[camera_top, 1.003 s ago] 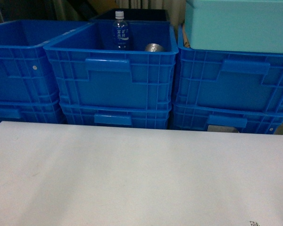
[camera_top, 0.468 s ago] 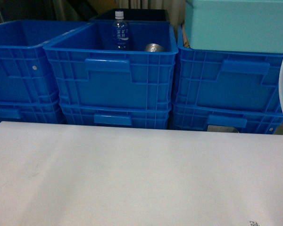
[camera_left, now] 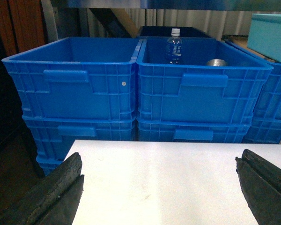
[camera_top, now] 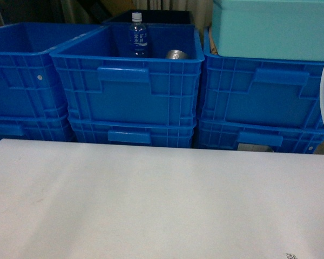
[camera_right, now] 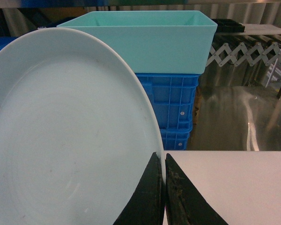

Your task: Place blue tray on left shelf second layer neatly

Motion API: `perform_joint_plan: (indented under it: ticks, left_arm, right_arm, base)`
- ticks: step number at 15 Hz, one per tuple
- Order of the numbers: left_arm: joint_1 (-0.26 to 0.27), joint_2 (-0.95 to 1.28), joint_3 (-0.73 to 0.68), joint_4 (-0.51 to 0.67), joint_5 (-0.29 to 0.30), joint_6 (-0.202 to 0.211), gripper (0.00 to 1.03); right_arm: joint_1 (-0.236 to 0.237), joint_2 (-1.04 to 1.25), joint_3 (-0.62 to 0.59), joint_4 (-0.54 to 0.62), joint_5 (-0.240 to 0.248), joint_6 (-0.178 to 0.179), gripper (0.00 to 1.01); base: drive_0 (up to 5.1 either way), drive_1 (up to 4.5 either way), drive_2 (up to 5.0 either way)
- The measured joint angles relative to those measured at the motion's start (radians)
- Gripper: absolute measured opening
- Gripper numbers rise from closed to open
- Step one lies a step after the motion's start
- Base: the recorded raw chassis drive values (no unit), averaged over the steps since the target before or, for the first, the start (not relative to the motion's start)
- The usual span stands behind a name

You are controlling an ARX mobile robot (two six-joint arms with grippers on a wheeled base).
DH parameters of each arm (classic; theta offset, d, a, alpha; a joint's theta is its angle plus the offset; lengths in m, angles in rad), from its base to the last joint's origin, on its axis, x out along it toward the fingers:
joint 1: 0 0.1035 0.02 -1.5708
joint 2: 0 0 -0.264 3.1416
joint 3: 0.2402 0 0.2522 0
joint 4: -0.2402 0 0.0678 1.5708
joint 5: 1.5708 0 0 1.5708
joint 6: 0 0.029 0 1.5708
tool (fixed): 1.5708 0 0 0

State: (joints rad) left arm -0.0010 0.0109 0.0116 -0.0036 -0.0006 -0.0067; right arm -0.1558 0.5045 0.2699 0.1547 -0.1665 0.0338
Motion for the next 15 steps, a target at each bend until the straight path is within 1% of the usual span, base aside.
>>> perform_joint_plan:
  ticks: [7,15]
  left_arm:
    - [0.0,0.0,0.0,0.0,0.0,0.0,0.98]
    - [0.0,0.0,0.0,0.0,0.0,0.0,0.98]
  right_arm:
    - [0.0,0.0,0.0,0.0,0.0,0.0,0.02]
    - [0.005,0.003,0.0,0.0,-0.005,0.0,0.02]
  base:
    - [-0.1,-0.09,-0.1]
    - [3.0,-5.51,-2.6]
